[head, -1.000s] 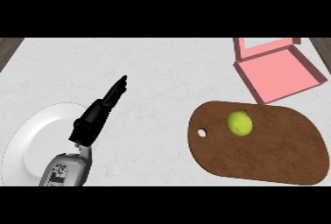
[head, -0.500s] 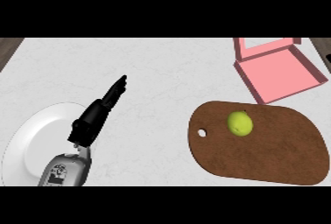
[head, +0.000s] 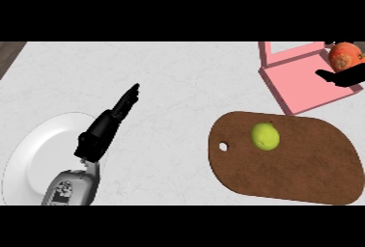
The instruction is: Pick the squash from the cutting board and place it in the cardboard box
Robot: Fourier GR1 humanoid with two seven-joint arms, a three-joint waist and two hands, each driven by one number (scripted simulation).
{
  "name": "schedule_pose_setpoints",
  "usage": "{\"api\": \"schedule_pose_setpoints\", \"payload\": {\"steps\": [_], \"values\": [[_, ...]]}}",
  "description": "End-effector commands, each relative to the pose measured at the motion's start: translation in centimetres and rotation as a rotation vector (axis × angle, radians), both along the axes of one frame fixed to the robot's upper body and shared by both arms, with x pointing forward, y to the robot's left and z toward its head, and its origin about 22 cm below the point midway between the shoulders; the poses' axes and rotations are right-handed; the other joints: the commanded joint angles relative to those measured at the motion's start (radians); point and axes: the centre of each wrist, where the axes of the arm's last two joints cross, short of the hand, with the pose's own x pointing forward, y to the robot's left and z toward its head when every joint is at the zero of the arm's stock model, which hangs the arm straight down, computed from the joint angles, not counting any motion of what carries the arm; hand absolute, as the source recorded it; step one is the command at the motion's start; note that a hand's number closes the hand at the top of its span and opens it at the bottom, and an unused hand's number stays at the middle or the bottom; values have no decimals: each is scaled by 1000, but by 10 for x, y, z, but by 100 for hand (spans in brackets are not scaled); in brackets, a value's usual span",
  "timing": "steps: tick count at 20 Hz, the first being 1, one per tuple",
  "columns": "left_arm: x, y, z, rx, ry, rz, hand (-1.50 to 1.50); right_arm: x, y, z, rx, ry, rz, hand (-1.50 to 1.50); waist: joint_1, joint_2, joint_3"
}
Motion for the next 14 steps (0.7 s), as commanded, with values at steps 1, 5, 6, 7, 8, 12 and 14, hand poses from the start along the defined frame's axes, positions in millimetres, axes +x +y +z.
{"api": "schedule_pose_setpoints", "payload": {"steps": [1,5,6,7,8,12,14], "values": [[-1,-2,5,-5,-1,4,0,10,-10,-20,90,117,6,-150,0,-1,0],[10,5,-4,1,-13,8,0,29,7,-24,146,119,33,-150,7,5,0],[3,-2,9,-3,-6,4,0,17,-10,-42,202,84,42,-150,0,0,1],[2,-9,-1,-4,3,10,0,9,-19,-51,291,69,48,-150,-10,-1,1],[-2,-2,-4,6,-10,4,0,16,-18,-39,341,56,32,-150,2,2,1],[4,-2,-4,-3,-2,4,0,19,-23,-36,600,-59,11,-150,-2,3,2],[6,-5,-6,9,1,20,0,11,-43,-33,737,-58,22,-150,-13,3,2]]}}
